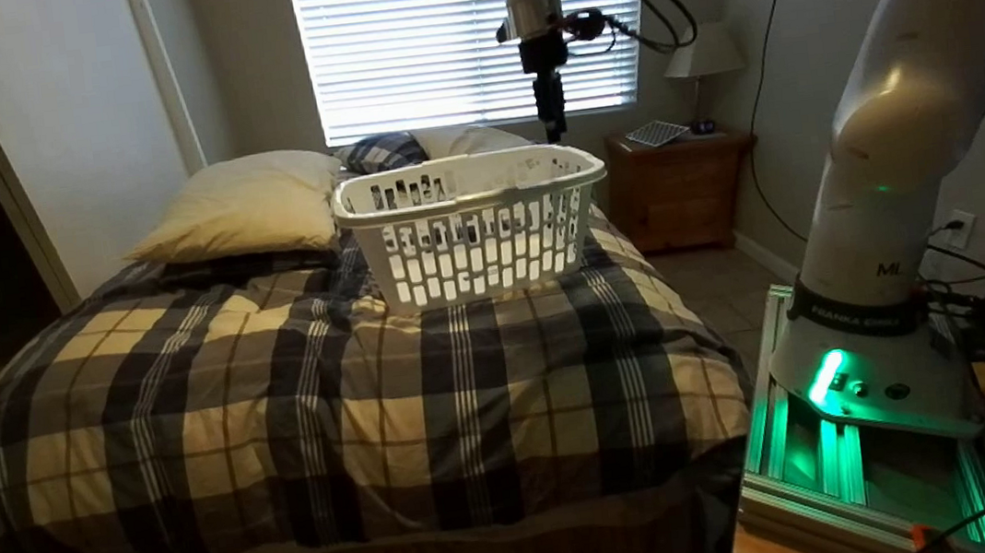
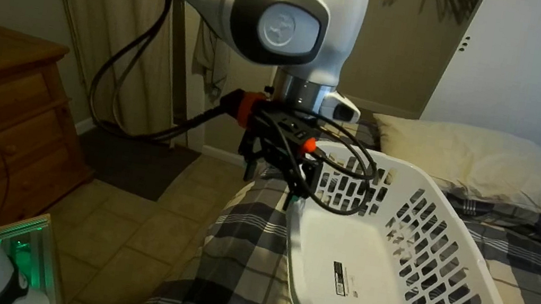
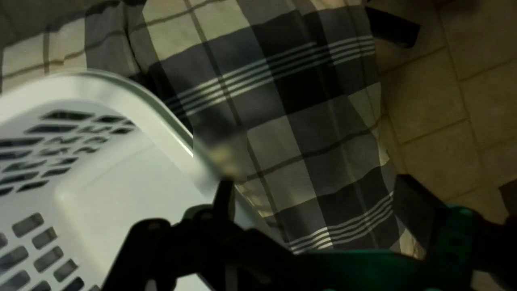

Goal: Spin the washing basket anticlockwise once

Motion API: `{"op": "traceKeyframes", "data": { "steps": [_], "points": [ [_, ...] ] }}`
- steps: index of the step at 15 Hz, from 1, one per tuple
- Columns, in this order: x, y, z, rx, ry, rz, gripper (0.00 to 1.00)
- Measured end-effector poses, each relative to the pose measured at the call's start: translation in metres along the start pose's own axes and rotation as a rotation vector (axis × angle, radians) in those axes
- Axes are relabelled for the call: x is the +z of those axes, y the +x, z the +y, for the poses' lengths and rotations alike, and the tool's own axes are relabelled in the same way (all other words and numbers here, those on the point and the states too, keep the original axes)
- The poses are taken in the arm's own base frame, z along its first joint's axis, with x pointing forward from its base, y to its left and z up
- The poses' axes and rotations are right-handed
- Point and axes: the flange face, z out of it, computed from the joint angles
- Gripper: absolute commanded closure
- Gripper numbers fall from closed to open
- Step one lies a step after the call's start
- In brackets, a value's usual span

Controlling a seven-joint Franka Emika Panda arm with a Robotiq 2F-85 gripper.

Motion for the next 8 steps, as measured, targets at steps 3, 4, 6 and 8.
{"op": "traceKeyframes", "data": {
  "steps": [3,4,6,8],
  "points": [
    [0.017,0.041,-0.018,-0.142,-0.062,0.061,0.0],
    [0.021,0.052,-0.022,-0.188,-0.082,0.089,0.0],
    [0.027,0.07,-0.025,-0.275,-0.125,0.149,0.0],
    [0.031,0.084,-0.026,-0.351,-0.16,0.208,0.0]
  ]
}}
